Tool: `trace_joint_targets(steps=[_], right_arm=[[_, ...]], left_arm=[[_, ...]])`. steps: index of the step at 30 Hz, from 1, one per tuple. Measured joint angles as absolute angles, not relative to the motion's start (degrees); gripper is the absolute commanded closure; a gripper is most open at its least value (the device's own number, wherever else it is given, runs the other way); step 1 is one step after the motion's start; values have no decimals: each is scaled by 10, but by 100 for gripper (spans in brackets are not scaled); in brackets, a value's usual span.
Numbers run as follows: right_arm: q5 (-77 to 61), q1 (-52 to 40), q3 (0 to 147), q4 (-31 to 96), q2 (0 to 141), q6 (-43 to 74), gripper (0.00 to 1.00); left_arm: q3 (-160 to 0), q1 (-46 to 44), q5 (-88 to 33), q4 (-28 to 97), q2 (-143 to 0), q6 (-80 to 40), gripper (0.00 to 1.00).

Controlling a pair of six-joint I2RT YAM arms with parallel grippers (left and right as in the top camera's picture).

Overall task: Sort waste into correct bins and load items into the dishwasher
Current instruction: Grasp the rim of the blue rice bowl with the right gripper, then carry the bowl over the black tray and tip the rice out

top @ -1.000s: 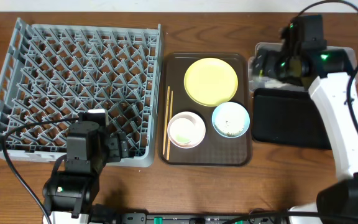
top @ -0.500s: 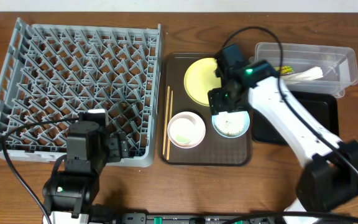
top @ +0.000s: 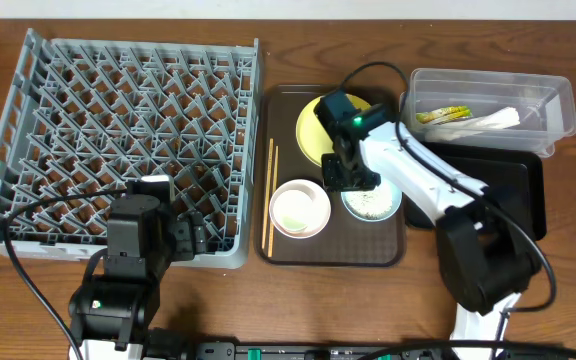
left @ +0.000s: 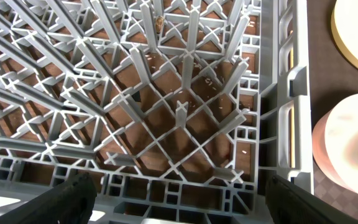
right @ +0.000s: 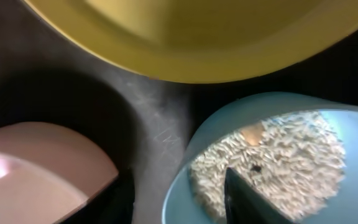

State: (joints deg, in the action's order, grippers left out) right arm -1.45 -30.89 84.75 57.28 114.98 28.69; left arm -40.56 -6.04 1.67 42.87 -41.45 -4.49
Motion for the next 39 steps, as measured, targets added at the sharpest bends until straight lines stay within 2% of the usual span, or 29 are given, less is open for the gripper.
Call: trace_joint_targets(steps=[2, 6, 16, 23, 29, 39], right_arm=[[-14, -309, 847, 571, 1161, 295, 84], [-14, -309, 847, 572, 1168, 307, 99], [-2, -308, 846, 582, 1145, 307, 99], [-32, -295, 846, 591, 1052, 281, 99], [-42, -236, 846, 606, 983, 277, 99], [-143, -121, 805, 567, 981, 273, 99]], left_arm=[[-406, -60, 17, 429, -415, -45, 10], [-406, -60, 17, 429, -415, -45, 10], [-406, -60, 17, 429, -415, -45, 10], [-406, -60, 17, 429, -415, -45, 10], [-405, -60, 17, 429, -415, -45, 10], [-406, -60, 17, 429, -415, -45, 10]])
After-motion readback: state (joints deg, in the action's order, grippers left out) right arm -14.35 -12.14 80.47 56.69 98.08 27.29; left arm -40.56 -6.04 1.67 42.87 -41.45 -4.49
